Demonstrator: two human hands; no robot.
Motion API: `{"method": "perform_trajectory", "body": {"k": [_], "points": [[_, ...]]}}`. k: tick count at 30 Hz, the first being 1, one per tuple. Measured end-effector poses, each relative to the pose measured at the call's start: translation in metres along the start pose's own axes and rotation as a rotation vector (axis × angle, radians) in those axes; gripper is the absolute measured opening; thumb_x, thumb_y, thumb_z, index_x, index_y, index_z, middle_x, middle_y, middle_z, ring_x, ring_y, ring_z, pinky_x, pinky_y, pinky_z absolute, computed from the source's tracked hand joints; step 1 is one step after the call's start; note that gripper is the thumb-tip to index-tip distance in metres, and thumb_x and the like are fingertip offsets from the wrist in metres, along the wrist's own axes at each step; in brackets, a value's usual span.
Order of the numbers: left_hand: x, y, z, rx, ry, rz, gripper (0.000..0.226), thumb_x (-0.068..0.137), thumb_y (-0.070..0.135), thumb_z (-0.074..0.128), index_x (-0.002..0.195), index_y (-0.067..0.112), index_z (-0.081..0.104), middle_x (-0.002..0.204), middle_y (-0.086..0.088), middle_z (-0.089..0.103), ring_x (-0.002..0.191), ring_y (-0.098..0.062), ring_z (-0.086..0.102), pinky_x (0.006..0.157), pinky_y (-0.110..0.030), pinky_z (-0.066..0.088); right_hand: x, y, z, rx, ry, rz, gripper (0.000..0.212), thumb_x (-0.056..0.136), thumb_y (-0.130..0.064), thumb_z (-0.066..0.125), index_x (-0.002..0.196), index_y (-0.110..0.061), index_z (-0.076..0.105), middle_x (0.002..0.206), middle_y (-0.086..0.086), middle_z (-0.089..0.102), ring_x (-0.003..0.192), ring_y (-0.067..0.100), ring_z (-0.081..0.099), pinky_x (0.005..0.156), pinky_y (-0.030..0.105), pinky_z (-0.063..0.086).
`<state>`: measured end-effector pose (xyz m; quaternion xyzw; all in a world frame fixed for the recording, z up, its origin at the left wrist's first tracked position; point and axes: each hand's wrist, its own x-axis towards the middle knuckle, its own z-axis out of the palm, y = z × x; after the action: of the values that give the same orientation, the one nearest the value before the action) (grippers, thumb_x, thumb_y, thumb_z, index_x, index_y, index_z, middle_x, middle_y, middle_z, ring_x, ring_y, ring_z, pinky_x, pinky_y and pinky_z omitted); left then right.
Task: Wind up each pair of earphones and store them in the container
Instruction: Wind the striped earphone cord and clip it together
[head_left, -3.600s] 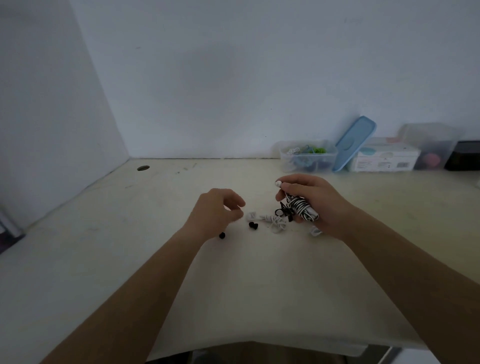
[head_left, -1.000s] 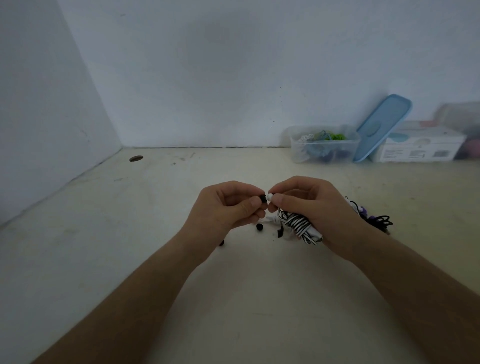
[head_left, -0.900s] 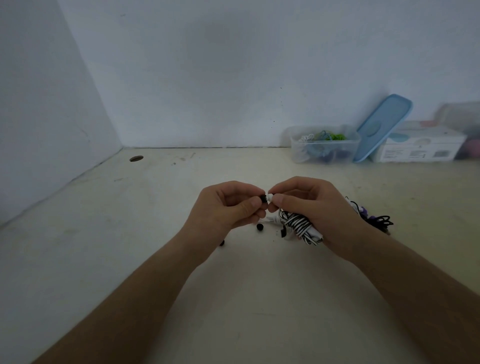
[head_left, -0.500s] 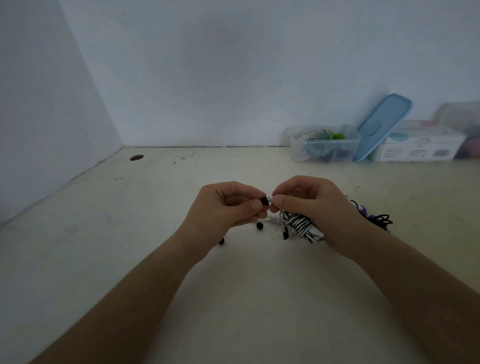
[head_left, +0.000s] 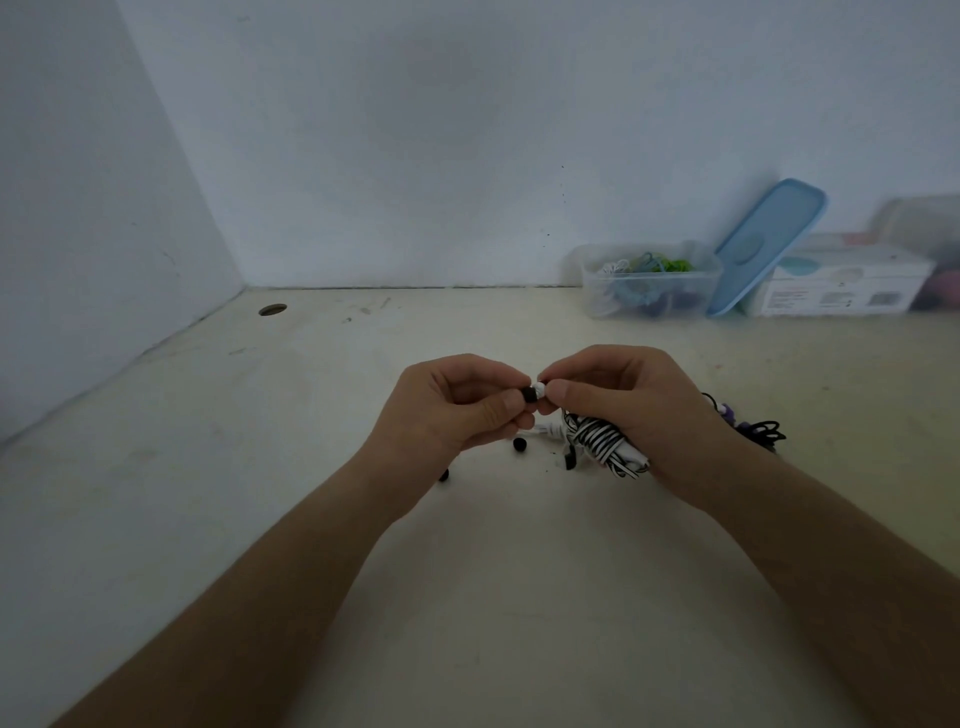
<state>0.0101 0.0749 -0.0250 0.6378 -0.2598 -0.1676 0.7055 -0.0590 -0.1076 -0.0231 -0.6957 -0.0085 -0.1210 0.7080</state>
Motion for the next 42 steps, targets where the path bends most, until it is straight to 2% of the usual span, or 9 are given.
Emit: {"method": "perform_trajectory", "body": {"k": [7, 15, 22, 29, 35, 38, 42], "points": [[-0.001, 0.001, 0.001, 0.024, 0.002, 0.003, 0.015, 0.073, 0.009, 0.072, 0.088, 0.011, 0.075, 0.087, -0.014, 0.076, 0.077, -0.023, 0.074, 0.073, -0.027, 0.058, 0.000, 0.001, 0.000, -0.032, 0.022, -0.002, 0.007, 0.083, -0.003, 0.073, 0.089, -0.006, 0.075, 0.082, 0.012, 0.076, 0.075, 0.015, 0.072, 0.069, 0.020, 0.055], [0.000, -0.002, 0.002, 0.065, 0.051, 0.002, 0.014, 0.083, -0.001, 0.068, 0.093, 0.008, 0.073, 0.088, -0.016, 0.076, 0.079, -0.024, 0.074, 0.074, -0.028, 0.059, 0.001, 0.007, 0.004, -0.025, 0.056, -0.032, 0.007, 0.084, -0.003, 0.073, 0.091, -0.004, 0.074, 0.079, 0.010, 0.076, 0.074, 0.015, 0.072, 0.070, 0.020, 0.055], [0.001, -0.004, 0.004, 0.046, 0.084, 0.029, 0.014, 0.085, -0.001, 0.067, 0.097, 0.005, 0.072, 0.084, -0.014, 0.076, 0.078, -0.022, 0.074, 0.074, -0.026, 0.058, 0.000, 0.010, 0.008, -0.101, 0.133, -0.102, 0.005, 0.084, -0.010, 0.075, 0.087, -0.014, 0.075, 0.080, 0.008, 0.076, 0.081, 0.020, 0.073, 0.077, 0.026, 0.059], [0.001, -0.006, 0.006, 0.010, 0.108, 0.037, 0.013, 0.086, -0.004, 0.066, 0.094, 0.005, 0.072, 0.082, -0.013, 0.076, 0.076, -0.019, 0.073, 0.073, -0.024, 0.058, 0.001, 0.013, 0.011, -0.179, 0.191, -0.155, 0.007, 0.084, -0.014, 0.076, 0.083, -0.021, 0.075, 0.077, 0.002, 0.075, 0.079, 0.014, 0.070, 0.074, 0.024, 0.057], [0.002, -0.008, 0.008, 0.017, 0.120, 0.046, 0.014, 0.086, -0.003, 0.067, 0.093, 0.008, 0.073, 0.083, -0.013, 0.076, 0.078, -0.021, 0.074, 0.075, -0.026, 0.059, 0.002, 0.014, 0.012, -0.214, 0.216, -0.187, 0.007, 0.084, -0.013, 0.076, 0.084, -0.020, 0.075, 0.075, 0.002, 0.074, 0.078, 0.017, 0.071, 0.072, 0.026, 0.058], [0.002, -0.008, 0.008, 0.012, 0.124, 0.047, 0.013, 0.086, -0.002, 0.068, 0.093, 0.008, 0.073, 0.083, -0.015, 0.076, 0.079, -0.022, 0.074, 0.076, -0.027, 0.059, 0.002, 0.015, 0.013, -0.240, 0.224, -0.206, 0.008, 0.085, -0.012, 0.076, 0.084, -0.020, 0.075, 0.072, 0.000, 0.073, 0.074, 0.012, 0.070, 0.069, 0.025, 0.057], [0.002, -0.008, 0.008, 0.009, 0.128, 0.043, 0.013, 0.085, -0.001, 0.069, 0.093, 0.008, 0.074, 0.084, -0.015, 0.076, 0.081, -0.023, 0.074, 0.077, -0.028, 0.059, 0.002, 0.014, 0.014, -0.277, 0.245, -0.220, 0.010, 0.084, -0.012, 0.077, 0.083, -0.021, 0.075, 0.072, -0.002, 0.073, 0.071, 0.012, 0.070, 0.070, 0.036, 0.060]]}}
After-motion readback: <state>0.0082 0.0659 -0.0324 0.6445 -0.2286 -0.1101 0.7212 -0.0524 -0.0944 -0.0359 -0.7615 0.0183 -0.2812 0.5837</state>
